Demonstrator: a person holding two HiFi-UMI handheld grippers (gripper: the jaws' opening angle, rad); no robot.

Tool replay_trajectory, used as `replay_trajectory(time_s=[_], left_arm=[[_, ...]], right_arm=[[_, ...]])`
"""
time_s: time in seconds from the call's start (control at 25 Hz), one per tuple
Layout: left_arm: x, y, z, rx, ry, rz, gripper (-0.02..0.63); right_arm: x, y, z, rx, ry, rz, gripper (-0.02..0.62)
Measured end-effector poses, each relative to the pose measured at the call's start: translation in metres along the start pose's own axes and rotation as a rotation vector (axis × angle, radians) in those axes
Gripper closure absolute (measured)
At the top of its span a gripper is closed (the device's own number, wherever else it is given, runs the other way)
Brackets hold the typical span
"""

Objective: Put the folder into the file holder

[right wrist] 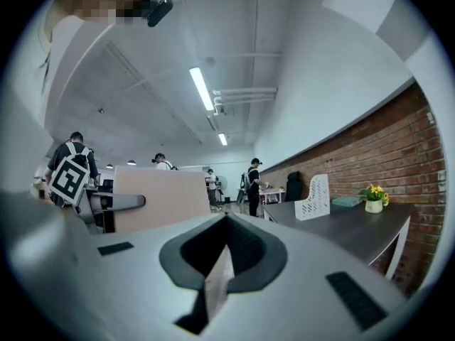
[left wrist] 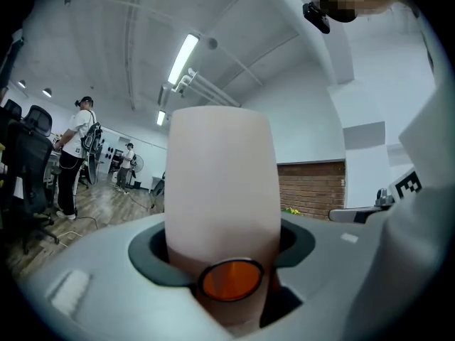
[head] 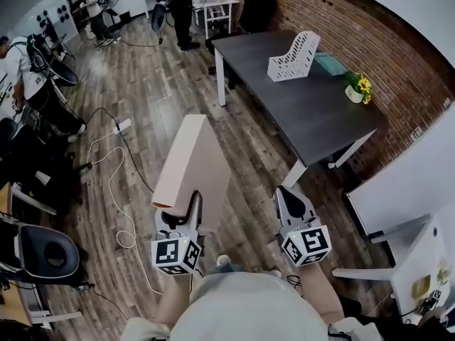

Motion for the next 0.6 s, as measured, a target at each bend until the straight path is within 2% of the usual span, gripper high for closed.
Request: replay_trajectory(time_s=[0.28, 0.36, 0.48, 0.6], left_arm=[[-0.002, -0.011, 0.008, 0.033, -0.010, -0.008, 0.333], [-0.002, -0.018, 0.013, 0.047, -0.013, -0.007, 0.333], [-0.002, -0.028, 0.021, 0.069, -0.013, -0.002, 0.333], [-0.003, -0.037, 0.032, 0.090, -0.020, 0.002, 0.333]], right_arm=[[0.007, -0.011, 0.004, 0.047, 0.000, 0.018, 0.589], [0.009, -0.018, 0.006, 0.043, -0.009, 0.009, 0.492], [0.011, -0.030, 0.009, 0.039, -0.021, -0.001, 0.386], [0.013, -0.045, 0.015, 0.037, -0.029, -0.011, 0.319]])
Point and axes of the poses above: the fingertips, and each gripper's own axes: y backward along the fingers, z to its left, x out of its underside, the point moved 4 cm from there along y, backward along the fingers, and after that the axes turned 4 degrees about -x, right-handed, at the moved point
